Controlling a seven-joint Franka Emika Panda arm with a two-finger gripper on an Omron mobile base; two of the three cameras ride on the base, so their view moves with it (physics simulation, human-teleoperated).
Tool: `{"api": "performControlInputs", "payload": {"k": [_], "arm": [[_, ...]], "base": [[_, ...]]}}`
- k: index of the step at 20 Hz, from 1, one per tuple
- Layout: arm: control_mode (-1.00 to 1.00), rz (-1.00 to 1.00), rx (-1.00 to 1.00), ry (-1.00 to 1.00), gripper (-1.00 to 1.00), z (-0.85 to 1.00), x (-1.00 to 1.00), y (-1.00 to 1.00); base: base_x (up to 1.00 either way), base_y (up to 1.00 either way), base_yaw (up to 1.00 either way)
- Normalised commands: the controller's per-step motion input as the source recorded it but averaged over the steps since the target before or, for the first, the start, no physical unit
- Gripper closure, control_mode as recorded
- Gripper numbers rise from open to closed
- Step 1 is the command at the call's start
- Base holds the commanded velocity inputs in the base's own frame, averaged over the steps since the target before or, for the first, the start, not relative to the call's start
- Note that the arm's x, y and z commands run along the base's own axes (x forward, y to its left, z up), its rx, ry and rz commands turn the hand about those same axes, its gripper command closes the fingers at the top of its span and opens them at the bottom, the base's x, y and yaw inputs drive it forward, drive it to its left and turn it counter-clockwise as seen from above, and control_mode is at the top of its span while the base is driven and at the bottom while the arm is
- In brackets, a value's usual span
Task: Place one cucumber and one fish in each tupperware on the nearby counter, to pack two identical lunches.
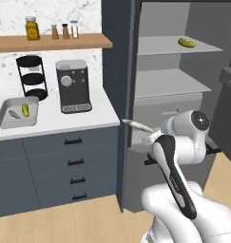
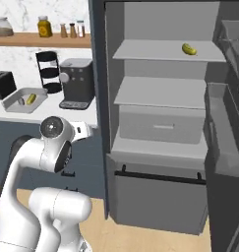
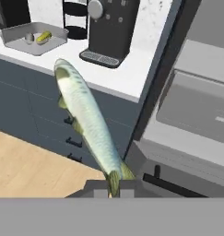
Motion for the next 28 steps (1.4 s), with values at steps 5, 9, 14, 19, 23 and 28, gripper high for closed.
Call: {"api": "performControlInputs", "payload": {"k": [5,9,14,19,23,28], "arm": [[1.0,0.0,0.0,0.0,1.0,0.0,0.0,0.0],[1.0,0.0,0.0,0.0,1.0,0.0,0.0,0.0],[1.0,0.0,0.0,0.0,1.0,0.0,0.0,0.0],[1.0,0.0,0.0,0.0,1.0,0.0,0.0,0.0],[1.0,0.0,0.0,0.0,1.0,0.0,0.0,0.0],[1.0,0.0,0.0,0.0,1.0,0.0,0.0,0.0]], "base": [[0.15,1.0,0.11],[0.26,1.0,0.08],[0.37,1.0,0.04],[0.51,1.0,0.0],[0.73,1.0,0.0],[0.95,1.0,0.0]]}}
